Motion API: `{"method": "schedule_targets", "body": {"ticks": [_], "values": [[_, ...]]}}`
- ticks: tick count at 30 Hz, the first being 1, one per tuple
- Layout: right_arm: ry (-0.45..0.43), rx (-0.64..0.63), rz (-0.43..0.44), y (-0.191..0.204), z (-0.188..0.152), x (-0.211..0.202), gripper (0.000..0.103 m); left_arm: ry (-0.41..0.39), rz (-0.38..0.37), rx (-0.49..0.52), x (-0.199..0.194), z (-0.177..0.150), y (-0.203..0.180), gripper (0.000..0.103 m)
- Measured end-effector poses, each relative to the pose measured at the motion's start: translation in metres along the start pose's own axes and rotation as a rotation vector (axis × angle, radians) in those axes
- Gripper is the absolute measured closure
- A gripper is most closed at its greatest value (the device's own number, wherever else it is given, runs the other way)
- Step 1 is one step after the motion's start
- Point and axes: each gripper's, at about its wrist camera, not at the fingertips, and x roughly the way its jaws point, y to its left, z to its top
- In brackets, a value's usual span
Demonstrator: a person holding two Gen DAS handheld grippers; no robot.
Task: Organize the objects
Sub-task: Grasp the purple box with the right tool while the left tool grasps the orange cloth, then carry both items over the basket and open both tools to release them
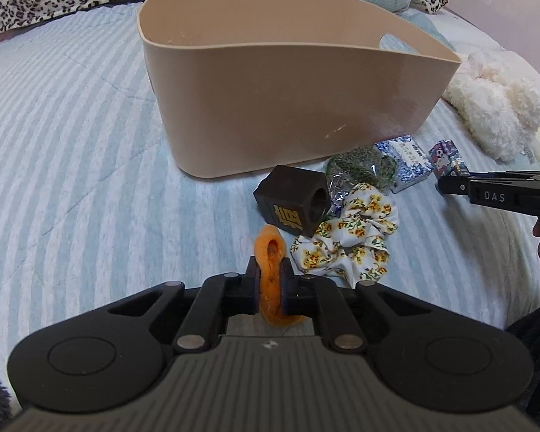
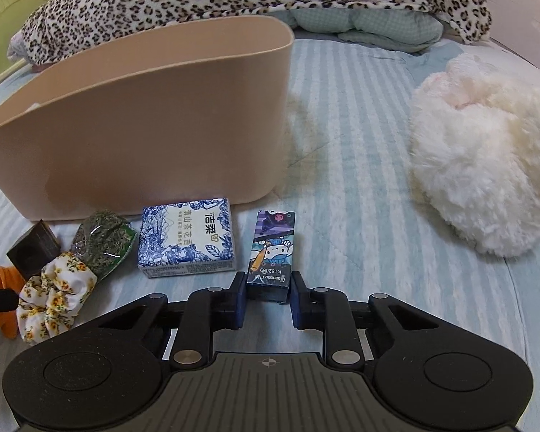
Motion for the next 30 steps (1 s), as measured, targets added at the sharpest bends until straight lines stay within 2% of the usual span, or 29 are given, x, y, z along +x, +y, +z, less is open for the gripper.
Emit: {"method": "schedule_targets", "body": {"ticks": [5, 10, 20, 24, 27, 30], "values": [[-0.058, 0.053, 0.005, -0.009, -0.001, -0.021, 0.081, -0.038, 0.004, -0.016, -0.013, 0.003, -0.001, 0.092], [-0.142, 0.082, 0.028, -0.013, 0.001, -0.052, 0.081, -0.119, 0.013, -0.004, -0.039, 0.012, -0.005, 0.092], [-0.323, 0.048, 0.086, 0.004, 0.036, -0.093, 0.081, -0.37, 0.075, 0.009, -0.078, 0.069, -0.028, 0.092], [-0.369, 0.026, 0.111, 0.015, 0.059, -0.095, 0.081, -0.413, 0.077, 0.005, -0.071, 0.1, -0.033, 0.092], [-0.39, 0.008, 0.125, 0.025, 0.075, -0.09, 0.081, -0.428, 0.129, 0.034, -0.056, 0.115, -0.039, 0.092], [-0.391, -0.005, 0.13, 0.034, 0.085, -0.08, 0.081, -0.392, 0.164, 0.035, -0.028, 0.128, -0.039, 0.092]]}}
